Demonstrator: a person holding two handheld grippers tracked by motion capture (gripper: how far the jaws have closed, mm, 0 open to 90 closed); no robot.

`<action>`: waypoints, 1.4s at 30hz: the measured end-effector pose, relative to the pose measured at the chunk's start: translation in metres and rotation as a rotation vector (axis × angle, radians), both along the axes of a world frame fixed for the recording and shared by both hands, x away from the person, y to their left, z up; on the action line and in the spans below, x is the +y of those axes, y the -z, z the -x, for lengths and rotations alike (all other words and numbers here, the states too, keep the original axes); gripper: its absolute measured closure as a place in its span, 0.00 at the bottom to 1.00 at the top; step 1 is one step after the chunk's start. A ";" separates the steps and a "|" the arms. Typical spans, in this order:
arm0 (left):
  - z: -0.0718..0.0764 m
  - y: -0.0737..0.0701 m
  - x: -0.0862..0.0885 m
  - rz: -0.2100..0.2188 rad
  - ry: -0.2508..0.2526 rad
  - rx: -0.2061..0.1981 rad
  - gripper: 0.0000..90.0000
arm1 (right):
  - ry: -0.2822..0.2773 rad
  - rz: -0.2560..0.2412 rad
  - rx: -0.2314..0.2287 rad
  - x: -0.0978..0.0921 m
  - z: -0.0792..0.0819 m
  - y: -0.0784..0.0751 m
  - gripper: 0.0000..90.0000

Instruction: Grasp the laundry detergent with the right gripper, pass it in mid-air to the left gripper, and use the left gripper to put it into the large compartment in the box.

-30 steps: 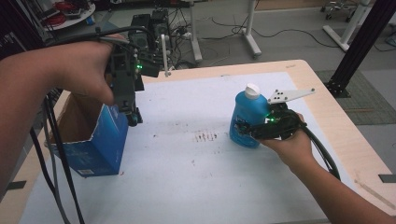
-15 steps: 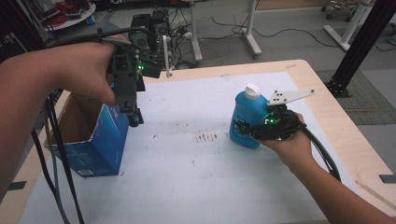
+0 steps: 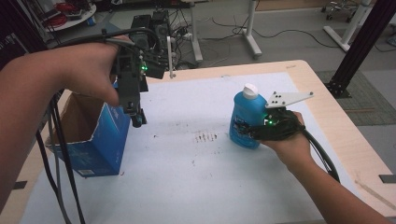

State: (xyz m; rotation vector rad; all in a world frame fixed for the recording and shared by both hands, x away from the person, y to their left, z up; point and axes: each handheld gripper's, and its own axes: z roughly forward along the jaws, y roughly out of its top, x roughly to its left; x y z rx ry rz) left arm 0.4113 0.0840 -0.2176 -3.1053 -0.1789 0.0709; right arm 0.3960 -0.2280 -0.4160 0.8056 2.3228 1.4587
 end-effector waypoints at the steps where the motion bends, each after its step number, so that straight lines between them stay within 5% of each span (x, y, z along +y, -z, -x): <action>1: 0.000 0.000 0.000 0.001 0.002 -0.002 0.02 | -0.001 0.000 0.002 0.000 0.000 -0.001 0.51; 15: 0.004 -0.011 -0.011 0.013 0.021 -0.012 0.02 | -0.127 -0.016 -0.033 0.008 0.010 -0.043 0.51; 25: 0.017 -0.021 -0.026 0.025 0.069 -0.022 0.02 | -0.296 -0.016 -0.031 0.038 0.027 -0.070 0.51; 32: 0.026 -0.025 -0.035 0.028 0.091 -0.027 0.02 | -0.425 0.000 -0.005 0.065 0.038 -0.075 0.51; 42: 0.037 -0.027 -0.047 0.021 0.120 -0.030 0.02 | -0.513 0.011 0.002 0.094 0.044 -0.074 0.51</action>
